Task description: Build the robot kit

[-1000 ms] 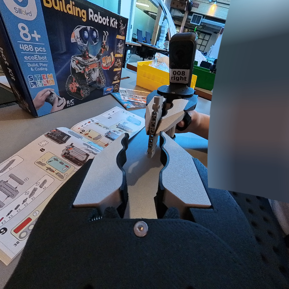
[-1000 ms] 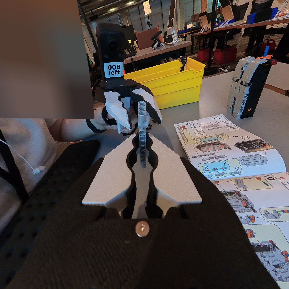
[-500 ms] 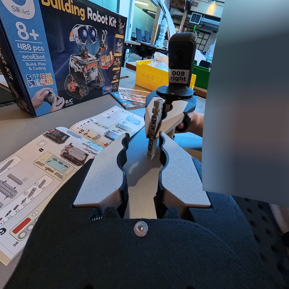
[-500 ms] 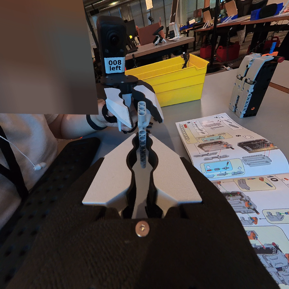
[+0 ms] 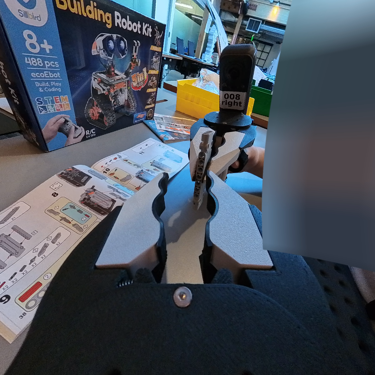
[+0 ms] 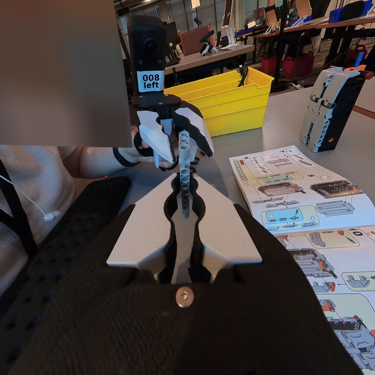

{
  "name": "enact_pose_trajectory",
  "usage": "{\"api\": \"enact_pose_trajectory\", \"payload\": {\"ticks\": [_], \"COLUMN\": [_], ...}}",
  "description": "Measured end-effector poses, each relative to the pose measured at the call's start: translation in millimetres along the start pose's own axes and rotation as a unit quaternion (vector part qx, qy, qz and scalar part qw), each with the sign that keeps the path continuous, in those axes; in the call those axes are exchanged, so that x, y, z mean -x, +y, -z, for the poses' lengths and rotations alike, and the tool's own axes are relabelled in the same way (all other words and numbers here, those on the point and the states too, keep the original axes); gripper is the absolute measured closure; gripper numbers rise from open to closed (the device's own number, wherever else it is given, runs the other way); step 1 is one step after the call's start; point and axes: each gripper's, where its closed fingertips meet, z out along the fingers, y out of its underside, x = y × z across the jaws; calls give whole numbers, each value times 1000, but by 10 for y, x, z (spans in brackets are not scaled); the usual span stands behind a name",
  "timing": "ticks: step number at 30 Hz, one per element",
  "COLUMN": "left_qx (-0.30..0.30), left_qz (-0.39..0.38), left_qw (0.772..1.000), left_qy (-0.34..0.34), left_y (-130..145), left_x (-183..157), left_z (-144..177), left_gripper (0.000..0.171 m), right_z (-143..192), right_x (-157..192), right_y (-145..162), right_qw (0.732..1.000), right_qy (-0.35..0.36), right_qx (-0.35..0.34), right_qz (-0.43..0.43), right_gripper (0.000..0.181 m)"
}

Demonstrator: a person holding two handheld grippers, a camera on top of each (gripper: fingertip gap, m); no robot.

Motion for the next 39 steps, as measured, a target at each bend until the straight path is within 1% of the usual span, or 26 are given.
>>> {"api": "enact_pose_trajectory", "payload": {"ticks": [3, 6, 9, 12, 15, 17, 19, 20, 22, 24, 26, 27, 28, 29, 30, 32, 33, 34, 35, 38, 39], "left_qx": [3, 4, 9, 11, 23, 24, 44, 50, 40, 62, 91, 98, 94, 83, 74, 58, 43, 33, 32, 46, 47], "left_qz": [0, -1, 1, -19, -43, -54, -38, -34, -34, -50, -77, -89, -99, -98, -82, -43, -36, -35, -34, -36, -39], "left_qw": [1000, 1000, 1000, 1000, 999, 997, 997, 996, 996, 994, 992, 990, 990, 991, 994, 997, 998, 998, 998, 998, 998], "left_qy": [-4, -8, -6, -4, 15, 45, 57, 65, 77, 75, 49, 42, 38, 26, 22, 39, 41, 39, 39, 31, 25], "left_y": [12, 4, -6, -44, -94, -125, -78, -60, -65, 29, 162, 204, 223, 219, 218, 207, 185, 173, 183, 235, 238], "left_x": [25, 36, 16, -38, -176, -340, -449, -516, -656, -746, -745, -762, -789, -785, -792, -868, -890, -897, -907, -908, -897], "left_z": [-4, 3, 7, 25, 64, 101, 156, 200, 297, 374, 428, 459, 497, 536, 583, 687, 744, 802, 851, 941, 964], "left_gripper": [135, 134, 128, 121, 114, 120, 122, 128, 132, 133, 132, 138, 164, 166, 166, 167, 167, 167, 167, 167, 167], "right_z": [9, 31, 73, 88, 32, -35, -119, -166, -266, -370, -477, -531, -582, -625, -664, -708, -710, -712, -720, -812, -845], "right_x": [-43, -70, -49, 42, 245, 399, 535, 595, 706, 803, 880, 915, 956, 999, 1019, 1003, 1027, 1094, 1145, 1164, 1207], "right_y": [-12, -92, -169, -279, -378, -411, -455, -473, -501, -511, -521, -518, -508, -519, -537, -629, -673, -702, -743, -852, -846], "right_qw": [1000, 1000, 1000, 999, 999, 999, 999, 999, 999, 998, 998, 998, 998, 997, 997, 994, 992, 991, 991, 993, 992], "right_qy": [7, 10, 10, 10, -4, -9, -12, -13, -18, -29, -41, -47, -56, -63, -58, -24, -25, -46, -65, -83, -102], "right_qx": [6, -4, -18, -31, -34, -33, -37, -34, -30, -24, -19, -15, -8, -8, -9, -21, -23, -20, -23, -28, -19], "right_qz": [6, 9, 9, 12, 15, 27, 32, 35, 42, 41, 36, 36, 36, 39, 55, 105, 120, 122, 116, 83, 76], "right_gripper": [175, 175, 175, 175, 175, 175, 175, 175, 175, 175, 175, 175, 174, 175, 173, 144, 148, 160, 167, 161, 172]}}
